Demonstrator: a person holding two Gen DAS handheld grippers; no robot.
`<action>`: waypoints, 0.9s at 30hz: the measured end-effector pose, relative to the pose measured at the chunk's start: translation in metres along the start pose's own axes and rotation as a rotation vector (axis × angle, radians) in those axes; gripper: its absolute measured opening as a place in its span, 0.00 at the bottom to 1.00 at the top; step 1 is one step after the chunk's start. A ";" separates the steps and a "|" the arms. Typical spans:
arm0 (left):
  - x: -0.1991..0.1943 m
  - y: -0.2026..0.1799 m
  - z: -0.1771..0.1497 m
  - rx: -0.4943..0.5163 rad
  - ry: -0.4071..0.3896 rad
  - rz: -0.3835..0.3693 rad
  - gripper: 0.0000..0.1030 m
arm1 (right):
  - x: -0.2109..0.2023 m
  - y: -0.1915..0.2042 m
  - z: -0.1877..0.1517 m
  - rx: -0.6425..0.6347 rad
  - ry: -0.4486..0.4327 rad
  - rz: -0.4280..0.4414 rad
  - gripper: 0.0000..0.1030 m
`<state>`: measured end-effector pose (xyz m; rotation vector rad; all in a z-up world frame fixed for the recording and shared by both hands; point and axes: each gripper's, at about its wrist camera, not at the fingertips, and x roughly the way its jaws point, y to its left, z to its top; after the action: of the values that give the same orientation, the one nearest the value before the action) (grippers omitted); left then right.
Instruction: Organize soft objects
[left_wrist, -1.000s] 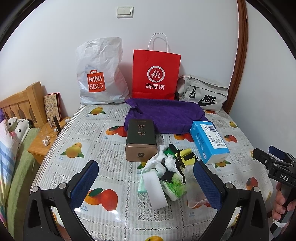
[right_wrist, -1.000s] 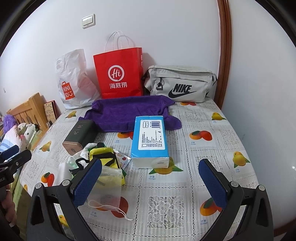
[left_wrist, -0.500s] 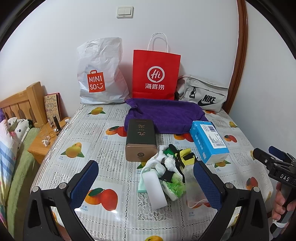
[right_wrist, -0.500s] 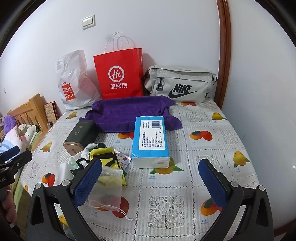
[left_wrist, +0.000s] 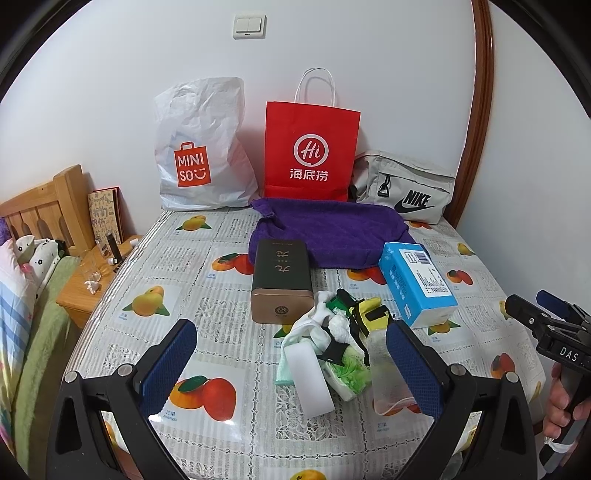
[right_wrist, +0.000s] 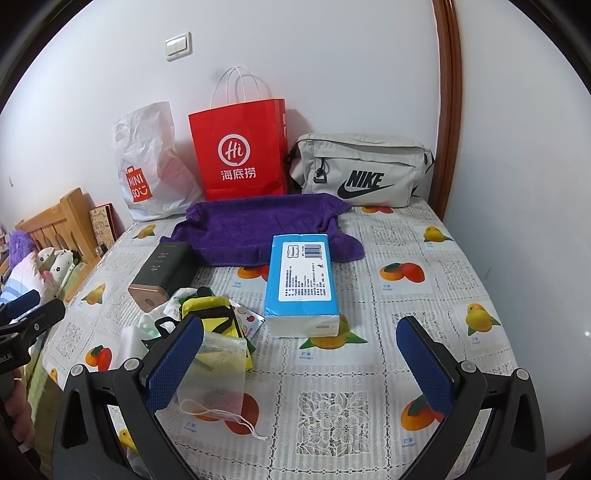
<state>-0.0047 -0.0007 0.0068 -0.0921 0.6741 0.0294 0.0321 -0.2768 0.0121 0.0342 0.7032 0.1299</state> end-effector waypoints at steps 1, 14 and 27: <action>0.000 0.000 0.000 0.000 -0.001 0.001 1.00 | -0.001 0.000 0.000 0.000 -0.001 0.000 1.00; -0.002 0.001 0.005 0.006 -0.008 -0.009 1.00 | 0.000 0.001 -0.001 0.000 -0.005 0.008 1.00; 0.040 0.004 -0.014 0.012 0.090 -0.011 1.00 | 0.036 0.005 -0.018 -0.022 0.067 0.050 0.99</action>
<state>0.0173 0.0023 -0.0295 -0.0857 0.7636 0.0102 0.0474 -0.2670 -0.0244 0.0264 0.7675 0.1874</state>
